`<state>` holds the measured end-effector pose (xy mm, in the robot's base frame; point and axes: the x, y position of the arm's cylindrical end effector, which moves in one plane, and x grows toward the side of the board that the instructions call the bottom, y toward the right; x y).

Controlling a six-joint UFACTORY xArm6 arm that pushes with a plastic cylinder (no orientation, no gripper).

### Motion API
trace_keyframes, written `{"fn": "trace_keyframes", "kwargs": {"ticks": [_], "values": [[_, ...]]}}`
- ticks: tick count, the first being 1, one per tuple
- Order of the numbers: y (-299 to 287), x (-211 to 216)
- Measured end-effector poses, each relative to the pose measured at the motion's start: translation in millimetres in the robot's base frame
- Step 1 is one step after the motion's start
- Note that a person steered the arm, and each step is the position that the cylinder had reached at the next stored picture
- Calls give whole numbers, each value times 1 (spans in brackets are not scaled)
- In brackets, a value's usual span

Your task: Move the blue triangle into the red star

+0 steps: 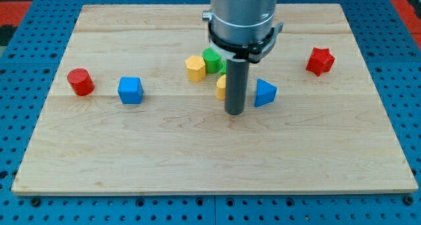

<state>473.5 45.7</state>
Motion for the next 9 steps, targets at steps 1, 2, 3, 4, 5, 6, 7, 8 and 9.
{"fn": "trace_keyframes", "kwargs": {"ticks": [1, 2, 3, 4, 5, 6, 7, 8, 9], "values": [[47, -7], [79, -28], [93, -25], [55, -16], [41, -28], [69, -47], [104, -55], [92, -50], [10, -15]]}}
